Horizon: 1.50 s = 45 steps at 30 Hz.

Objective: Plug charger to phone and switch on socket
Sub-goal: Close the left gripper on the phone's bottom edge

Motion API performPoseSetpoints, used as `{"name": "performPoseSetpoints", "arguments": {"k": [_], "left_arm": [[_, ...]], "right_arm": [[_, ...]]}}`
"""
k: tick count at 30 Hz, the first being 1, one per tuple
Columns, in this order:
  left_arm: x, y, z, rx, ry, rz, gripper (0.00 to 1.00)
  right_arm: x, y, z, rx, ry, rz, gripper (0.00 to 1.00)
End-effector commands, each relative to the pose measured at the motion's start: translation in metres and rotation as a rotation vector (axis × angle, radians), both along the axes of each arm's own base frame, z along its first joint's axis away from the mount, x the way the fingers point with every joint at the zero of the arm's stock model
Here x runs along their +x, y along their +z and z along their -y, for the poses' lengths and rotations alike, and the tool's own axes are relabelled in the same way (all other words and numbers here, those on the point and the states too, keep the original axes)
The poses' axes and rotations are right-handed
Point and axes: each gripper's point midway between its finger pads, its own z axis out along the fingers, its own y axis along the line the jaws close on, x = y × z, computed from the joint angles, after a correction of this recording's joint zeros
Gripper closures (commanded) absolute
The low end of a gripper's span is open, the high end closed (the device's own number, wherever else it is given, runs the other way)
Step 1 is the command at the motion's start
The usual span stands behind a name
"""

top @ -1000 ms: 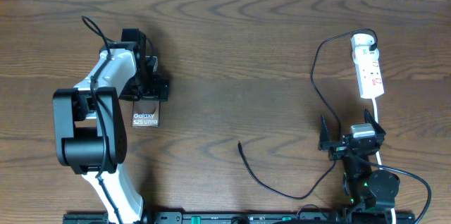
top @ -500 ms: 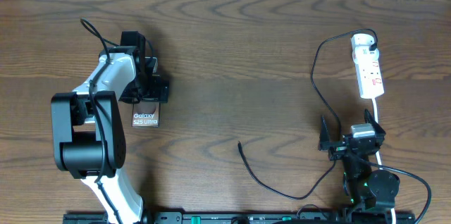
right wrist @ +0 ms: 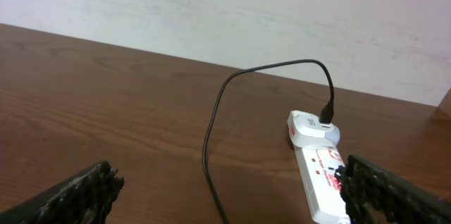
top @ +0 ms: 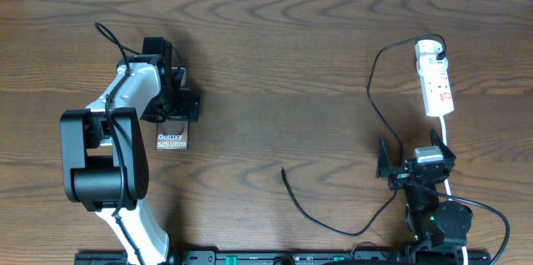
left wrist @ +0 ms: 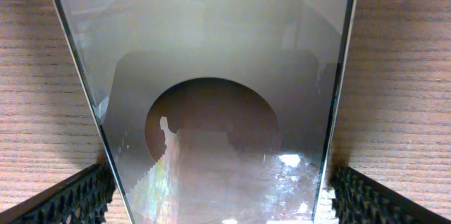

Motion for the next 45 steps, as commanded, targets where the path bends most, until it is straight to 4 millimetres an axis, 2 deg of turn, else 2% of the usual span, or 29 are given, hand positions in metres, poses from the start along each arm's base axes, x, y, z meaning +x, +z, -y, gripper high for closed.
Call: {"name": "performPoseSetpoints", "arguments": {"k": [1,12,32,45], "left_arm": [[-0.035,-0.032,0.003,-0.013,-0.004,-0.139,0.02],[-0.038,-0.032,0.003,-0.013,-0.004,-0.147,0.02],[-0.056,-0.032,0.003,-0.014,-0.007,-0.198,0.02],[-0.065,-0.047,0.004,-0.015,-0.005,-0.189,0.02]], "right_arm": [[0.0,0.0,-0.002,-0.014,0.007,0.003,0.01],[0.0,0.0,-0.002,-0.014,0.007,0.003,0.01],[0.0,0.0,-0.002,-0.014,0.007,0.003,0.01],[0.0,0.0,-0.002,-0.014,0.007,0.003,0.01]]}}
